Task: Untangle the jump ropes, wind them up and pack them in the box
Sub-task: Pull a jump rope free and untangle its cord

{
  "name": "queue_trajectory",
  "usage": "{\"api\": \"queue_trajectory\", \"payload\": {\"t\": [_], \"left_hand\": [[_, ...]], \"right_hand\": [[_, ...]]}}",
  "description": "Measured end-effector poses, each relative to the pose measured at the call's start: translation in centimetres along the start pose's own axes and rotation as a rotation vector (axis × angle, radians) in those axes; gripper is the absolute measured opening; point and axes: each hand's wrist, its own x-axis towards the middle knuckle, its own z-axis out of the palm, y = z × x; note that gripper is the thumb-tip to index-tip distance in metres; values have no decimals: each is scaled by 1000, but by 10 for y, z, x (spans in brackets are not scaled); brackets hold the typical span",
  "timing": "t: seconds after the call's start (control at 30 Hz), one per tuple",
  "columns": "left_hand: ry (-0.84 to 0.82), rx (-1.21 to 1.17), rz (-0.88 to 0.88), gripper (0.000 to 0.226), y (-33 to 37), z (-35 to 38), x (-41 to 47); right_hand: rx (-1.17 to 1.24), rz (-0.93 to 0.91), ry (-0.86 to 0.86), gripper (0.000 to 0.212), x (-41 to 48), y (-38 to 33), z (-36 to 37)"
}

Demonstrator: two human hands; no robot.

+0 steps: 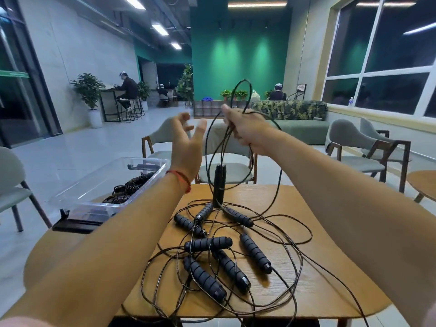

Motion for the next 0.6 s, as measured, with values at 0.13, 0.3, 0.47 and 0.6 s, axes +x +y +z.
{"api": "queue_trajectory", "payload": {"t": [0.13, 0.3, 0.47, 0.6], "left_hand": [[-591, -68, -273, 80, -40, 1, -29], [-591, 136, -311, 84, -76, 12, -75], [-68, 43, -393, 39, -93, 9, -82], [-660, 552, -321, 40, -66, 13, -85]], "right_hand": [[289, -58, -7, 48, 7, -22, -12], [389, -92, 11, 44, 2, -47, -24], [394, -114, 91, 44, -1, -56, -36], [444, -139, 79, 44, -2, -61, -45]]}}
